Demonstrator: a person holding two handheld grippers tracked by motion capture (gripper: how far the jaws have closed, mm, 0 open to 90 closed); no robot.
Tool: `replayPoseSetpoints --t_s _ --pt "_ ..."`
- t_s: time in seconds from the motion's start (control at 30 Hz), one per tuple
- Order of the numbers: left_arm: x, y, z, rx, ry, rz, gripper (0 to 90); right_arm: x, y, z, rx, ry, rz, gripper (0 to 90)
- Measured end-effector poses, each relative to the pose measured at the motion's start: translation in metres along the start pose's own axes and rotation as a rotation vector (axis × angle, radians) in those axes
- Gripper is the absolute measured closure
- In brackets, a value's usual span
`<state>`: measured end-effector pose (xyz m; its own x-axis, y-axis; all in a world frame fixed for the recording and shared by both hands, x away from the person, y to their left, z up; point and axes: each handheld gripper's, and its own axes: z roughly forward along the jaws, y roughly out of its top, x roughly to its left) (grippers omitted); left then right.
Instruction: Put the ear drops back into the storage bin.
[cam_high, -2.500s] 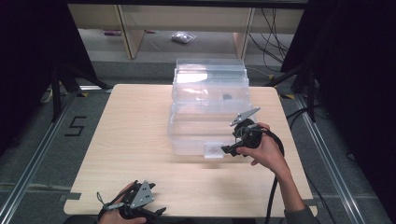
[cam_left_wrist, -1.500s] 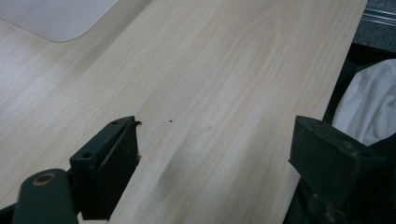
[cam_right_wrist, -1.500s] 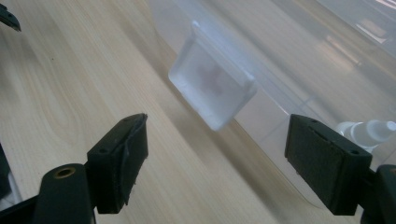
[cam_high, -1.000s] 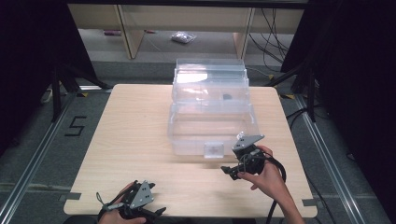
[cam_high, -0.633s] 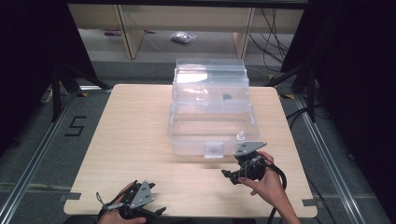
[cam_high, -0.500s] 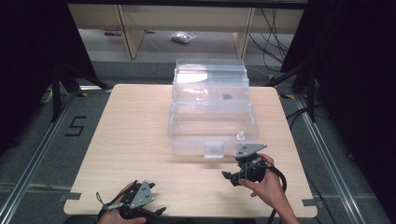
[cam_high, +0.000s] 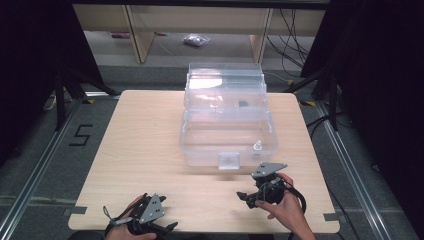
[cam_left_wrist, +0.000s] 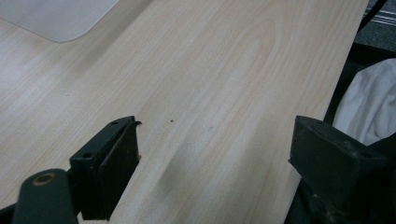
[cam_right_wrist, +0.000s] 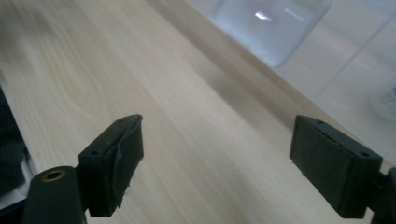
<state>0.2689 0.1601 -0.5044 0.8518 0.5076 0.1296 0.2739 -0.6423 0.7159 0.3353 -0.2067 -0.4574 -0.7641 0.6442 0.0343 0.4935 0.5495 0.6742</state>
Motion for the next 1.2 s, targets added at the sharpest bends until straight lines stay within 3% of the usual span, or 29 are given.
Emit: replayPoseSetpoints --t_s 0.07,0.1,0.13,0.17,0.23,0.27,0.4,0.6,0.63,0.7,0.73,0.77,0.83,0.93,1.0,1.17,1.2 --pt "0.000 0.000 0.000 0.000 -0.001 0.000 15.2 0.001 -0.006 -0.001 0.001 0.011 -0.002 17.1" --pt "0.001 0.000 0.000 0.001 0.002 0.014 15.2 0.001 -0.008 0.000 -0.027 0.011 -0.014 17.2" --pt "0.001 0.000 0.000 -0.003 0.000 0.014 15.2 0.003 -0.009 -0.002 -0.022 -0.011 0.005 16.7" --pt "0.000 0.000 0.000 -0.004 -0.001 -0.001 15.1 0.004 -0.010 -0.003 -0.020 -0.012 0.000 16.2" --pt "0.001 0.000 0.000 0.000 0.002 0.011 15.2 0.002 -0.013 -0.003 -0.014 0.001 -0.022 16.1" --pt "0.001 0.000 0.000 0.000 0.003 0.011 15.2 0.004 -0.015 -0.004 -0.017 -0.007 -0.002 16.1" --pt "0.000 0.000 0.000 0.001 0.003 0.002 15.2 0.004 -0.020 -0.005 -0.020 -0.017 -0.020 16.2" --pt "0.000 0.000 0.000 -0.001 0.002 0.000 15.2 0.004 -0.028 -0.010 -0.003 -0.013 0.029 16.1" --pt "0.001 0.000 0.000 -0.001 0.004 0.016 15.2 0.004 -0.029 -0.010 -0.002 -0.007 0.019 16.1" --pt "0.000 0.000 0.000 0.000 0.003 0.001 15.1 0.003 -0.032 -0.009 -0.024 -0.022 0.011 16.1" --pt "0.000 0.000 0.000 0.000 0.001 -0.002 15.1 0.005 -0.034 -0.011 0.000 -0.010 0.034 16.1" --pt "0.000 0.000 0.000 0.001 0.003 0.000 15.2 0.004 -0.035 -0.011 -0.005 -0.014 0.016 16.1" --pt "0.001 0.000 0.000 -0.001 0.003 0.011 15.1 0.005 -0.038 -0.012 -0.022 -0.027 0.026 16.1" --pt "0.001 0.000 0.000 -0.001 0.004 0.015 15.1 0.004 -0.041 -0.014 -0.010 -0.016 0.013 16.1" --pt "0.000 0.000 0.000 0.001 0.003 -0.001 15.2 0.005 -0.044 -0.015 -0.011 -0.017 0.025 16.1" --pt "0.000 0.000 0.000 -0.011 0.002 0.010 15.1 0.006 -0.051 -0.017 0.009 -0.024 0.057 16.1" --pt "-0.001 0.000 0.001 -0.009 0.000 -0.006 15.1 0.006 -0.052 -0.018 0.019 -0.024 0.053 16.1"
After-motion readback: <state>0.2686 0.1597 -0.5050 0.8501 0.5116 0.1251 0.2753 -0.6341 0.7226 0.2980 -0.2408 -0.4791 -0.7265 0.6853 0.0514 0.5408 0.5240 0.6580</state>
